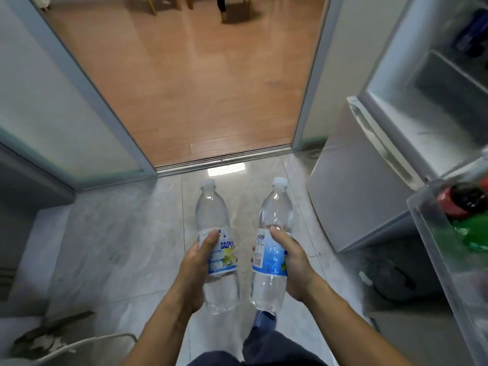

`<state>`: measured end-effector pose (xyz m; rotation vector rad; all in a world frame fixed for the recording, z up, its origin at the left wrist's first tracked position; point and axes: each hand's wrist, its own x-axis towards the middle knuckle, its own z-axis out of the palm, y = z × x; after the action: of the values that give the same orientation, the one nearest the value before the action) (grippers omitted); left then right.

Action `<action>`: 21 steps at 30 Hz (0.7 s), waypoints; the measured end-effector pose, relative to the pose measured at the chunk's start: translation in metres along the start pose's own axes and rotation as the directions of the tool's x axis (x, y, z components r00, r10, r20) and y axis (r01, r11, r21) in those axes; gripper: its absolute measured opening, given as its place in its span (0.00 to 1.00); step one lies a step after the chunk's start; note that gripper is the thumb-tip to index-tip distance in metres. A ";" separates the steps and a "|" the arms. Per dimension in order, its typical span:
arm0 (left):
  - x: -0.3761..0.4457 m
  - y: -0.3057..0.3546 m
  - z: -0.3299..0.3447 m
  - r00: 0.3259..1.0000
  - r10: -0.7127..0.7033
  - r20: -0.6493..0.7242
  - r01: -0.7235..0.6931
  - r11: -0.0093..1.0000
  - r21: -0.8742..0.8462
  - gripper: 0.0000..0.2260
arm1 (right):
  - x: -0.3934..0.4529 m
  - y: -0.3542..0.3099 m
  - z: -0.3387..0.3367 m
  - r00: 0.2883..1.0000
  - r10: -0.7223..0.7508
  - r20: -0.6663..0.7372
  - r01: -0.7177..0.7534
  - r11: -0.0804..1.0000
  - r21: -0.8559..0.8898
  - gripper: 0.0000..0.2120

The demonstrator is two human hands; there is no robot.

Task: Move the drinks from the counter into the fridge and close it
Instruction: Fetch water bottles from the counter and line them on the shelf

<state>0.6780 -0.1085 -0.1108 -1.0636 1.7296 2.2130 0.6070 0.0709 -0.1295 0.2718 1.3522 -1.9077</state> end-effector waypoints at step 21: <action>0.296 0.211 0.077 0.856 -0.133 0.499 0.033 0.979 0.203 0.25 | 0.207 -0.152 0.009 0.825 -0.132 -0.550 0.294 0.931 0.217 0.32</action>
<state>0.3180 -0.1996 -0.1135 -0.4351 1.5701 1.9842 0.3633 -0.0108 -0.1344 0.8855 1.4843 -2.3385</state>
